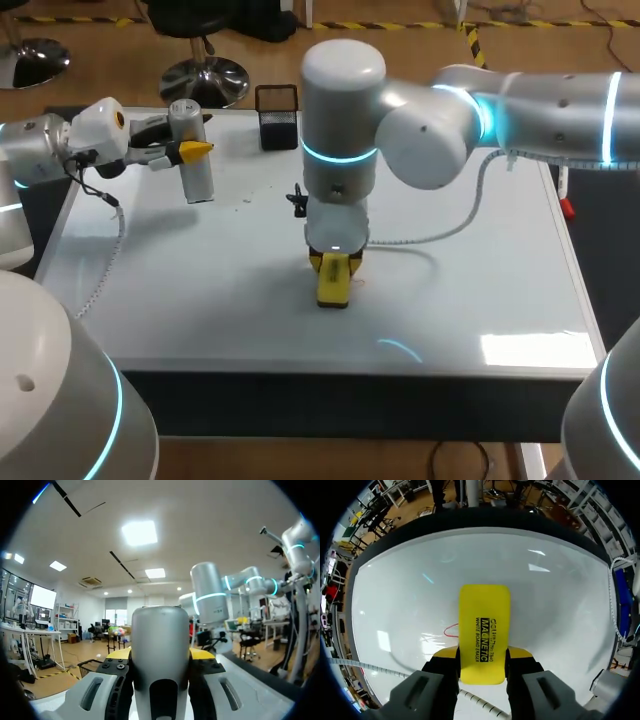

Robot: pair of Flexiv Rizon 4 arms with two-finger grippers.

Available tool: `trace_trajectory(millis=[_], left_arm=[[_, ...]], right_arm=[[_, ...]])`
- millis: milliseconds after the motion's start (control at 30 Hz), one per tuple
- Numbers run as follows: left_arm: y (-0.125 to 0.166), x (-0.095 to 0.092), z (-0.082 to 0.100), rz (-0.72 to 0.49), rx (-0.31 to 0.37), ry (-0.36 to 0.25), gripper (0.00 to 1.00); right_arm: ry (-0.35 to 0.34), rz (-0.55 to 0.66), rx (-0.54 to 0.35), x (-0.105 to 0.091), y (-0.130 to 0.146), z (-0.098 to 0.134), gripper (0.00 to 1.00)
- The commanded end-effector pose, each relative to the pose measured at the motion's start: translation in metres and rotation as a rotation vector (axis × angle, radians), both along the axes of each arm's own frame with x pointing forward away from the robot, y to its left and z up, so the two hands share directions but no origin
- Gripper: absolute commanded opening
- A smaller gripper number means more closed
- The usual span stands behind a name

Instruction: Pick up the inspection probe, press it on each red-marked spot on the whiteboard one by one, put down the probe, pick up the eraser, and wipe off all the red marks.

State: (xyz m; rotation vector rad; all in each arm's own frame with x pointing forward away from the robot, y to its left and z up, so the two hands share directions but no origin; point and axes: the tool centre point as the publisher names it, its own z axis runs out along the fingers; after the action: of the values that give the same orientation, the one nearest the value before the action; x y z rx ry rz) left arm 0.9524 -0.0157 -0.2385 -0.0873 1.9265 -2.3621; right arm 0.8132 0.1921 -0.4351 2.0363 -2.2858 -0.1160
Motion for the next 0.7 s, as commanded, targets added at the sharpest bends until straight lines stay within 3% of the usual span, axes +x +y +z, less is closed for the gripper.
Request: trace_trajectory(millis=[33, 700], left_arm=[[0.0, 0.0, 0.001, 0.002, 0.0, -0.001, 0.0], [0.0, 0.0, 0.001, 0.002, 0.0, -0.001, 0.0]], right_arm=[[0.002, -0.022, -0.004, 0.004, -0.019, -0.029, 0.0], [0.005, -0.167, -0.065, 0.012, -0.08, -0.039, 0.0]])
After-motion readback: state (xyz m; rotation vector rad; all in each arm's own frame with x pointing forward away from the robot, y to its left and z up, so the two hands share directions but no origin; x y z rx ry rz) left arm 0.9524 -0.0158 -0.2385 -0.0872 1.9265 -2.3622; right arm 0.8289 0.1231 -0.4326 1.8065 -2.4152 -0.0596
